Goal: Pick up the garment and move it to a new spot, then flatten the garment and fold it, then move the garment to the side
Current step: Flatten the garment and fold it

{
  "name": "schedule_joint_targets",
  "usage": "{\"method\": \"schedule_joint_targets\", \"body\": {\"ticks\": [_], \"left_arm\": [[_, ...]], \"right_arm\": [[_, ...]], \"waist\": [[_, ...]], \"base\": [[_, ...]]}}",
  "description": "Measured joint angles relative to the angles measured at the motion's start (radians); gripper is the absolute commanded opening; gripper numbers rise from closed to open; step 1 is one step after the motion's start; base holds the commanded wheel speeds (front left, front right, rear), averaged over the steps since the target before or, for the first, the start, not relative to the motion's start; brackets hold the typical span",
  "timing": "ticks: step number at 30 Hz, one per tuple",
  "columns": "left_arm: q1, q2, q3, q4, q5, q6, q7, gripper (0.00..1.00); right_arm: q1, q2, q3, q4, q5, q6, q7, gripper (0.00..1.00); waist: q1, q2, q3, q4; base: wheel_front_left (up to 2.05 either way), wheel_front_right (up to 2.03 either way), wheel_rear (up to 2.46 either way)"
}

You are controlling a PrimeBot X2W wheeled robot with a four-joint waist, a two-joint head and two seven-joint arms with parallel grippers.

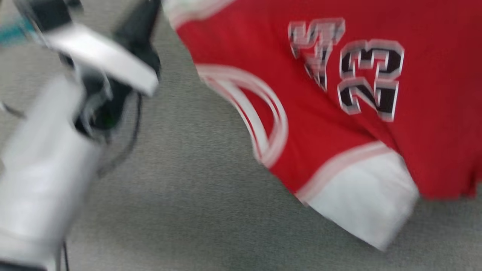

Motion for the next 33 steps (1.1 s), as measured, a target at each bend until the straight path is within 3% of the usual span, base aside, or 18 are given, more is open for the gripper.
{"method": "schedule_joint_targets", "body": {"ticks": [5, 11, 17, 21, 26, 33], "left_arm": [[-0.296, -0.023, 0.071, 0.161, -0.014, 0.0, 0.017, 0.0], [-0.625, -0.061, 0.168, 0.369, -0.031, -0.001, -0.063, 0.0], [-0.781, -0.09, 0.189, 0.436, -0.068, -0.009, -0.094, 0.0], [-0.737, -0.092, 0.157, 0.376, -0.128, -0.009, -0.085, 0.0], [-0.477, -0.077, 0.106, 0.248, -0.235, -0.008, -0.087, 0.0], [-0.04, -0.034, 0.027, 0.032, -0.324, -0.008, -0.144, 0.0]], "right_arm": [[-0.194, 0.065, -0.062, 0.137, -0.093, 0.0, -0.136, 0.0], [-0.429, 0.124, -0.143, 0.265, -0.209, 0.004, -0.344, 0.0], [-0.538, 0.153, -0.16, 0.375, -0.266, 0.004, -0.456, 0.0], [-0.532, 0.15, -0.134, 0.435, -0.273, 0.004, -0.489, 0.0], [-0.387, 0.146, -0.048, 0.452, -0.223, 0.003, -0.508, 0.0], [-0.044, 0.079, 0.083, 0.307, -0.043, 0.002, -0.49, 0.0]], "waist": [[0.0, 0.0, 0.043, -0.045], [-0.0001, 0.0, 0.099, -0.084], [0.0, 0.0, 0.113, -0.103], [-0.0001, 0.0, 0.109, -0.098], [-0.0001, 0.0, 0.088, -0.092], [0.0, 0.0, 0.034, -0.084]], "base": [[0.0, 0.0, 0.0], [0.0, 0.0, 0.0], [0.0, 0.0, 0.0], [0.0, 0.0, 0.0], [0.0, 0.0, 0.0], [0.0, 0.0, 0.0]]}}
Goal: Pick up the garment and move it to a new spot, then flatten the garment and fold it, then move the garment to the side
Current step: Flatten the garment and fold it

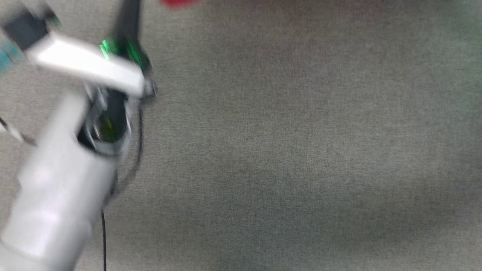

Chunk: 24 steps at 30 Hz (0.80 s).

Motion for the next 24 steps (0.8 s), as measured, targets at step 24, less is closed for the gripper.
{"method": "schedule_joint_targets", "body": {"ticks": [24], "left_arm": [[0.859, 0.253, -0.084, -0.486, 0.076, 0.0, -0.021, 0.0]], "right_arm": [[1.242, -0.008, -0.476, -0.889, 0.216, -0.002, 0.318, 0.0]], "waist": [[-0.0001, 0.0001, -0.172, 0.006]], "base": [[0.0, 0.0, 0.0]]}}
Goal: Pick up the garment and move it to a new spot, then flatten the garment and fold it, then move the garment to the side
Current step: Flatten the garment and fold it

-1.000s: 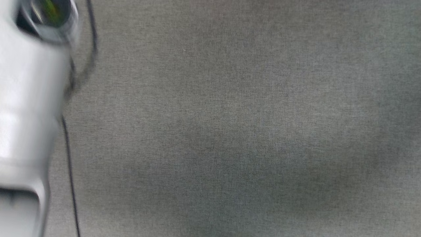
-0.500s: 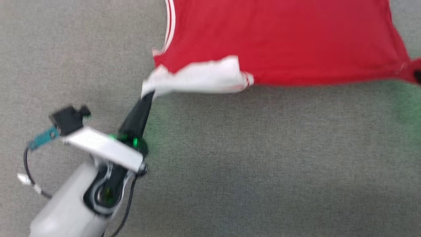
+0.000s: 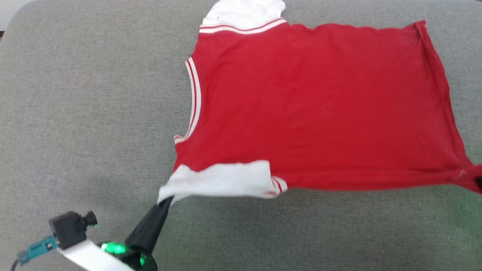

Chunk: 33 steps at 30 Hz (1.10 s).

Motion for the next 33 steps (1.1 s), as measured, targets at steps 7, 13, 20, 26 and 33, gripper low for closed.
{"method": "schedule_joint_targets", "body": {"ticks": [7, 13, 20, 26, 33], "left_arm": [[-0.021, 0.013, -0.001, -0.045, 0.044, 0.0, 0.007, 0.0], [-0.206, -0.038, -0.015, 0.021, 0.028, 0.0, 0.058, 0.0], [-0.468, -0.115, -0.022, 0.215, -0.033, 0.0, 0.111, 0.0], [-0.6, -0.165, -0.039, 0.412, -0.073, 0.0, 0.126, 0.0], [-0.675, -0.2, -0.083, 0.553, -0.074, 0.0, 0.111, 0.0]], "right_arm": [[0.037, 0.112, -0.095, -0.16, -0.07, -0.001, 0.104, 0.0], [-0.092, 0.128, -0.084, -0.131, -0.1, -0.001, 0.15, 0.0], [-0.333, 0.101, -0.022, 0.046, -0.124, -0.001, 0.164, 0.0], [-0.467, 0.101, 0.042, 0.203, -0.106, -0.001, 0.162, 0.0], [-0.522, 0.076, 0.103, 0.299, -0.1, -0.001, 0.099, 0.0]], "waist": [[0.0001, 0.0, -0.004, -0.001], [0.0, 0.0, 0.001, 0.004], [0.0, 0.0, 0.044, -0.001], [0.0, 0.0, 0.092, -0.005], [0.0001, 0.0, 0.146, -0.004]], "base": [[0.0, 0.0, 0.0], [0.0, 0.0, 0.0], [0.0, 0.0, 0.0], [0.0, 0.0, 0.0], [0.0, 0.0, 0.0]]}}
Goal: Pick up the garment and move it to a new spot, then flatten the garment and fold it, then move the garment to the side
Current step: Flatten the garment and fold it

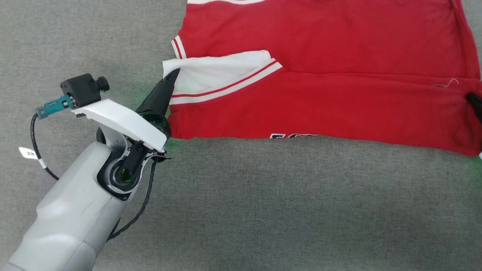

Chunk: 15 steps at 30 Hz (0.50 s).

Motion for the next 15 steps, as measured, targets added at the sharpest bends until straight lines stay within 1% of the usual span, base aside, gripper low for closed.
{"method": "schedule_joint_targets", "body": {"ticks": [3, 4, 5, 6, 7, 8, 13, 15], "left_arm": [[-0.023, 0.005, -0.033, 0.044, 0.015, 0.0, -0.008, 0.0], [-0.034, 0.009, -0.048, 0.054, 0.028, 0.0, -0.009, 0.15], [-0.044, 0.013, -0.065, 0.061, 0.046, 0.0, -0.009, 0.47], [-0.053, 0.02, -0.083, 0.069, 0.062, 0.0, -0.015, 0.91], [-0.061, 0.033, -0.105, 0.08, 0.08, 0.0, -0.017, 1.0], [-0.068, 0.049, -0.129, 0.088, 0.111, 0.0, -0.02, 1.0], [-0.127, 0.134, -0.201, 0.084, 0.205, 0.0, -0.038, 1.0], [-0.157, 0.171, -0.231, 0.056, 0.248, 0.0, -0.013, 1.0]], "right_arm": [[-0.017, -0.007, 0.025, 0.028, 0.005, 0.0, -0.027, 0.0], [-0.024, -0.011, 0.033, 0.036, 0.005, 0.0, -0.036, 0.0], [-0.029, -0.012, 0.042, 0.045, 0.004, 0.0, -0.047, 0.23], [-0.031, -0.012, 0.05, 0.053, 0.003, 0.0, -0.059, 0.43], [-0.031, -0.012, 0.056, 0.059, 0.003, 0.0, -0.07, 0.65], [-0.032, -0.011, 0.059, 0.066, 0.004, 0.0, -0.078, 1.0], [-0.018, -0.011, 0.07, 0.067, 0.006, 0.0, -0.119, 1.0], [0.004, -0.012, 0.07, 0.056, 0.012, 0.0, -0.132, 1.0]], "waist": [[0.0, 0.0, 0.01, -0.004], [0.0, 0.0, 0.01, -0.006], [0.0, 0.0, 0.008, -0.007], [0.0, 0.0, 0.005, -0.007], [-0.0001, 0.0, -0.001, -0.008], [0.0, 0.0, -0.007, -0.009], [0.0, 0.0, -0.056, -0.013], [0.0, 0.0, -0.079, -0.014]], "base": [[0.0, 0.0, 0.0], [0.0, 0.0, 0.0], [0.0, 0.0, 0.0], [0.0, 0.0, 0.0], [0.0, 0.0, 0.0], [0.0, 0.0, 0.0], [0.0, 0.0, 0.0], [0.0, 0.0, 0.0]]}}
